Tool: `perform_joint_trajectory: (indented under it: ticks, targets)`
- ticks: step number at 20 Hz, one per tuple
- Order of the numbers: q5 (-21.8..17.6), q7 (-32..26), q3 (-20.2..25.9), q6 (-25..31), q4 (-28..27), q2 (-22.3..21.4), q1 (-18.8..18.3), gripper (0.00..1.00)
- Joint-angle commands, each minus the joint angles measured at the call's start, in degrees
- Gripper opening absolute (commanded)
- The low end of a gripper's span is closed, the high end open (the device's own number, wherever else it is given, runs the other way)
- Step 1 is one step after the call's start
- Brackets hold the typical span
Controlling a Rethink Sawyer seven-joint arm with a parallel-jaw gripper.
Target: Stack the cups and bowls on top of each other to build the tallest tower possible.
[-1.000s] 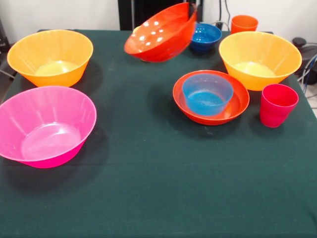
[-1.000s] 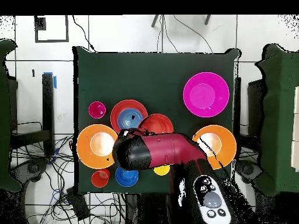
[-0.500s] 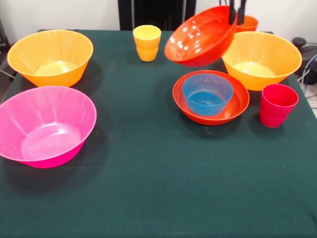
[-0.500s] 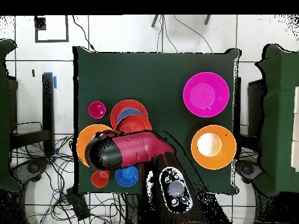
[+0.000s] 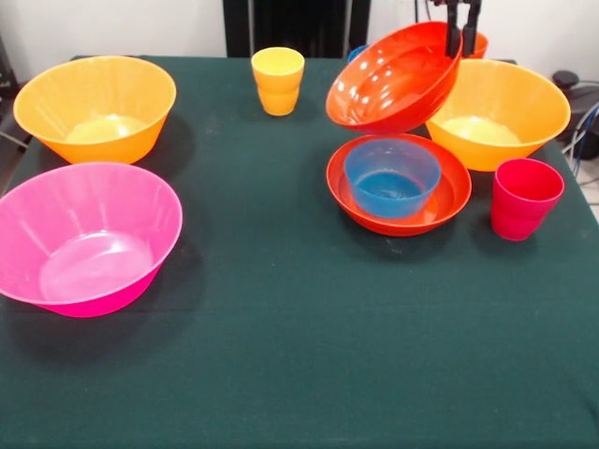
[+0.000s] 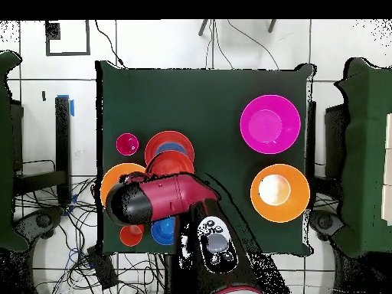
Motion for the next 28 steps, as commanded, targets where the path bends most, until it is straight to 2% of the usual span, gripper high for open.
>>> perform_joint_trajectory:
  ticks: [1,10,20,28]
  targets:
    - [1.5,9.0,-3.0,-1.9,-4.7,2.7,1.3,0.0]
    - [1.1,7.4,-4.5,-0.7,-7.6,3.4,1.6,0.0]
    - [1.3,7.9,-5.5,-1.2,-8.5,3.8,2.3,0.0]
    - [3.5,8.3,-4.5,-2.1,-7.9,3.3,2.2,0.0]
